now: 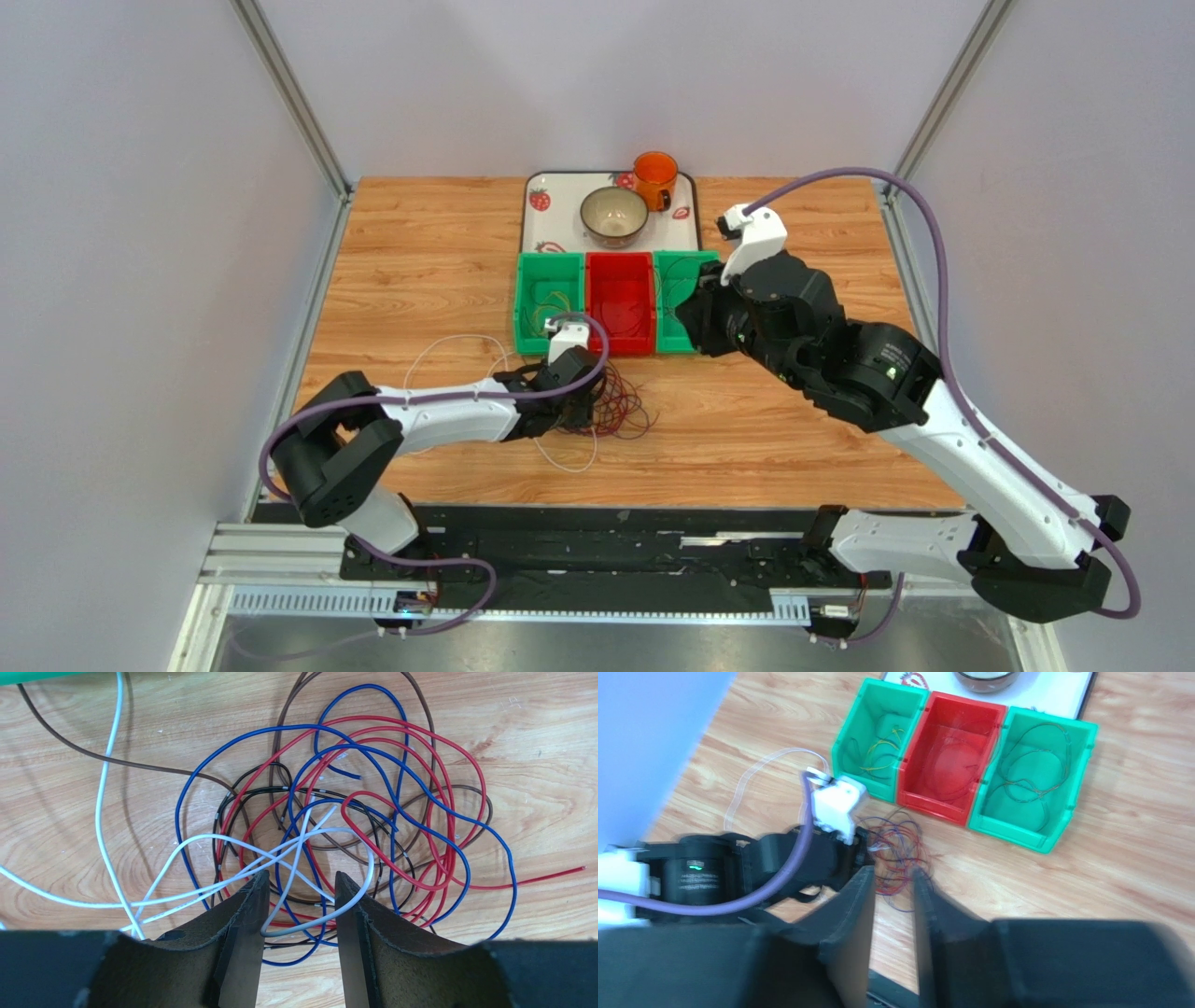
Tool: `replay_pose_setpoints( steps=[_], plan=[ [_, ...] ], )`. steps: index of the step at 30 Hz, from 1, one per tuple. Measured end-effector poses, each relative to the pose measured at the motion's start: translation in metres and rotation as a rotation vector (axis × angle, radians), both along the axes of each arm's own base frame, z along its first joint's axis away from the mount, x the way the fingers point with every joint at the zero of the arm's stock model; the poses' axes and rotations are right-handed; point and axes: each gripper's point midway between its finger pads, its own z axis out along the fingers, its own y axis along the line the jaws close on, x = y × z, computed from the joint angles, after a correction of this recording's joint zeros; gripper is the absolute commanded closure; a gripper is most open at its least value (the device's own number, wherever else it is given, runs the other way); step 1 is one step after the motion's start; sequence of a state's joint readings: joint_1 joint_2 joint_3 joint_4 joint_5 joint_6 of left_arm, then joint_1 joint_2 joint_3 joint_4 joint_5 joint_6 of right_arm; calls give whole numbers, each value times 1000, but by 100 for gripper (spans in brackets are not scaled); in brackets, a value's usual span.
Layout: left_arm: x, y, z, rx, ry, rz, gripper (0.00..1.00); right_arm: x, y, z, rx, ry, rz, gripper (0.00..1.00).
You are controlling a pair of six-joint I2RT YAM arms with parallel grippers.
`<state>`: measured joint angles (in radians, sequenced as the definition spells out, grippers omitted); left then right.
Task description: Untangle the cables
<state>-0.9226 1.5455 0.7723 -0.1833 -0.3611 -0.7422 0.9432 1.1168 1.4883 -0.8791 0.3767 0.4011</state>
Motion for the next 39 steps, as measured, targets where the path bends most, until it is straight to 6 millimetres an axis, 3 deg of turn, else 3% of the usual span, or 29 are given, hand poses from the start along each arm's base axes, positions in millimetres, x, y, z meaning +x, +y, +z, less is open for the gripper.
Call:
replay_pose_setpoints(
  steps=[3, 6, 10, 13, 19, 24, 27, 32, 39],
  plan=[
    [0, 3, 1, -3, -8, 6, 45, 3, 2, -23, -32, 35, -14, 49],
    [-4, 9, 2, -9, -17, 11, 43, 7, 13, -77, -130, 135, -9, 49],
    [-6, 12, 6, -23, -26, 18, 43, 5, 21, -165, -300, 303, 3, 55],
    [-4, 11, 8, -32, -34, 22, 43, -4, 20, -201, -362, 381, 24, 57],
    [-3, 11, 8, -30, -39, 28, 41, -25, 34, -236, -345, 420, 180, 55],
    [-1, 14, 8, -39, -39, 47, 36, -43, 33, -268, -390, 438, 296, 53],
    [-2, 25, 8, -75, -40, 82, 34, -42, 41, -270, -371, 424, 325, 53],
    [-5, 64, 9, -167, -62, 192, 32, -34, 62, -269, -316, 373, 380, 52],
    [-8, 72, 20, -273, -112, 238, 29, -39, 71, -305, -365, 444, 443, 52]
  ],
)
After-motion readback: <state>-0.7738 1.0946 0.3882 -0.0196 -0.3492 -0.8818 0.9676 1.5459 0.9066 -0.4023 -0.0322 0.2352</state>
